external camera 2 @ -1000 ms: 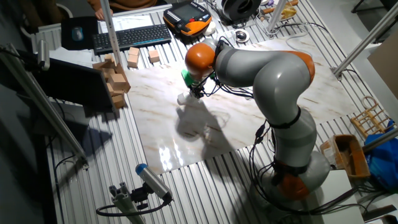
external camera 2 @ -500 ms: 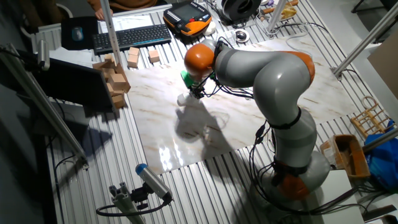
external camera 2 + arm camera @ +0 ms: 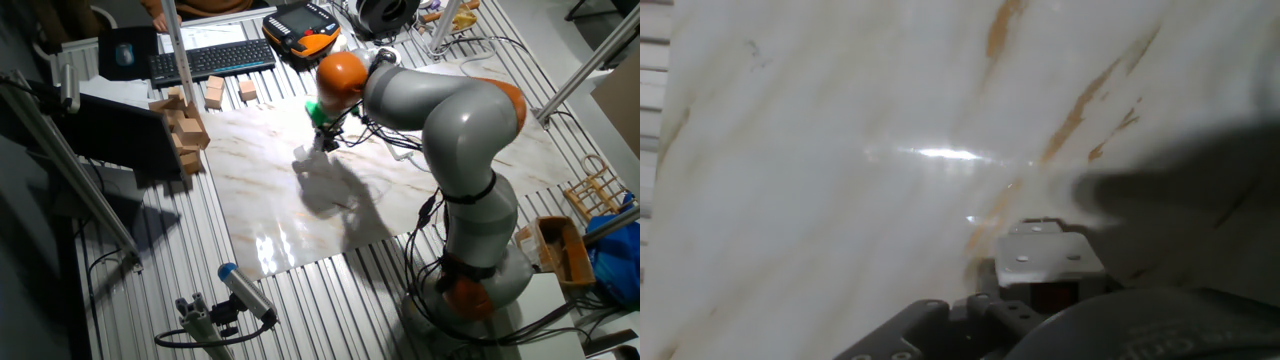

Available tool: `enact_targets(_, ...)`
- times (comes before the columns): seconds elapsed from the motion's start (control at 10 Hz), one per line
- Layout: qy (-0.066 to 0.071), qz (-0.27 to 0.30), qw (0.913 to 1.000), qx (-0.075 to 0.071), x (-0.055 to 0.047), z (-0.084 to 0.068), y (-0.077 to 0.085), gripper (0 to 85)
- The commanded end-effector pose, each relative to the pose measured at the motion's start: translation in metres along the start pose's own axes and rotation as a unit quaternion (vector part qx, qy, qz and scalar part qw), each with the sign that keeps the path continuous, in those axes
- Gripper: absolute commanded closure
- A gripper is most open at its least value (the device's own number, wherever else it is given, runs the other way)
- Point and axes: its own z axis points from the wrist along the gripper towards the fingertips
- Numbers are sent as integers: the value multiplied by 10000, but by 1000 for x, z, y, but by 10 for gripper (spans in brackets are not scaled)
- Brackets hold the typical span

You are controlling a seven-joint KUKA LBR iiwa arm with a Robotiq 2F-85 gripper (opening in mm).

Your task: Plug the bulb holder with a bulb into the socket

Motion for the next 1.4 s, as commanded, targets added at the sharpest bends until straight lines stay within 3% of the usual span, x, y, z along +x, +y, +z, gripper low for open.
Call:
enact_targets(0.0, 1, -95, 10000, 1, -10, -2, -2, 850)
enact_targets(0.3, 131, -258, 9996, -48, -47, -16, -3, 850)
enact_targets(0.6, 16, -213, 9997, -127, -71, -19, -7, 850)
enact_targets(0.8, 146, -278, 9995, -90, -91, -24, -13, 850)
enact_targets(1.1, 291, -337, 9990, -27, -99, -27, -14, 850)
enact_targets(1.2, 273, -391, 9989, -40, -99, -27, -14, 850)
enact_targets(1.3, 160, -408, 9990, -56, -99, -27, -14, 850)
